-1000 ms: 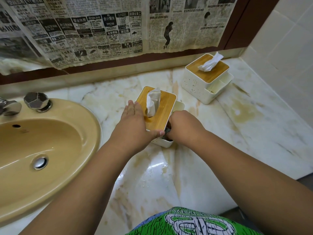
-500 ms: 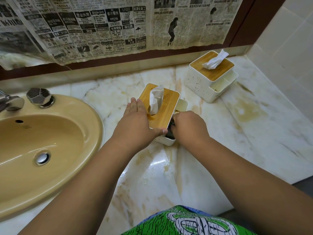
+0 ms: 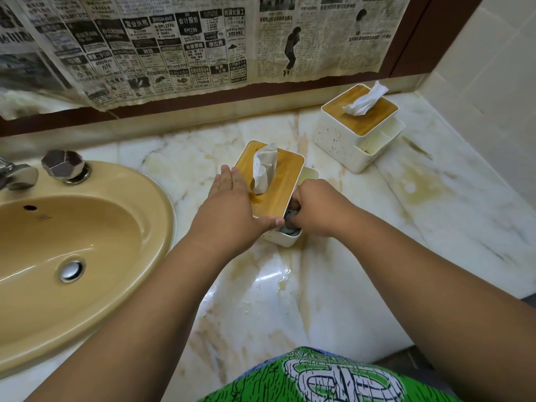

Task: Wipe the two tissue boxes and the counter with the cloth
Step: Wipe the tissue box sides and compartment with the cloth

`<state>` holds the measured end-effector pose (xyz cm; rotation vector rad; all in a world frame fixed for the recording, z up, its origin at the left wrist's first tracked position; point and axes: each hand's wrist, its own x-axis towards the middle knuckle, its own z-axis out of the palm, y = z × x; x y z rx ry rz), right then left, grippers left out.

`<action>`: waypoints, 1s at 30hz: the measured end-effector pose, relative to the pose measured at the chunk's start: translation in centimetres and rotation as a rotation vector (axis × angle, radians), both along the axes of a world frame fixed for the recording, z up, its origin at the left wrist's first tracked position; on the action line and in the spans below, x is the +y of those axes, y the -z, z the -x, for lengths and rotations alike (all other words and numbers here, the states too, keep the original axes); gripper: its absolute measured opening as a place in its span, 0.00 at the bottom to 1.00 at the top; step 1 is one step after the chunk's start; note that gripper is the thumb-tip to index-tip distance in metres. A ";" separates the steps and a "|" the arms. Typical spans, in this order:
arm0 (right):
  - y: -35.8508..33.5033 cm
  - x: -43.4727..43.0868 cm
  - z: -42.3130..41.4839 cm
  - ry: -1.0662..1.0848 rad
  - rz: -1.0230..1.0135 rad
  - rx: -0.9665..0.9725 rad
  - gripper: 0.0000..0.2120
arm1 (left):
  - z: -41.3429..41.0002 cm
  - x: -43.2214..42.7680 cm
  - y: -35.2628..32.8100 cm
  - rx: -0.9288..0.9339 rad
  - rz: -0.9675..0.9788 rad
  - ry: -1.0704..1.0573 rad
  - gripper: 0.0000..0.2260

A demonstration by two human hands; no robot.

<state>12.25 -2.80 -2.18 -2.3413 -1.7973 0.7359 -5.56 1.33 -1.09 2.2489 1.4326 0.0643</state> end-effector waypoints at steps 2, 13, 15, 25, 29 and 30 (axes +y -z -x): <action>-0.5 0.0 -0.4 0.002 0.033 0.064 0.15 | 0.0 0.1 0.0 -0.001 0.002 0.004 0.56; -1.6 -1.6 -1.4 0.077 -0.067 0.295 0.05 | 0.0 0.3 0.1 0.007 -0.008 0.007 0.57; -1.9 -1.7 -1.8 0.103 -0.092 0.329 0.06 | 0.0 0.3 0.0 0.011 -0.011 0.010 0.57; -4.5 -1.9 -4.7 0.282 -0.286 0.471 0.05 | 0.1 0.4 0.1 -0.005 0.002 0.011 0.57; -4.5 -1.8 -5.6 0.395 -0.465 0.443 0.04 | 0.2 0.5 0.1 -0.015 0.003 0.012 0.58; -4.3 -1.7 -5.6 0.424 -0.507 0.430 0.05 | 0.2 0.5 0.1 -0.018 0.003 0.011 0.58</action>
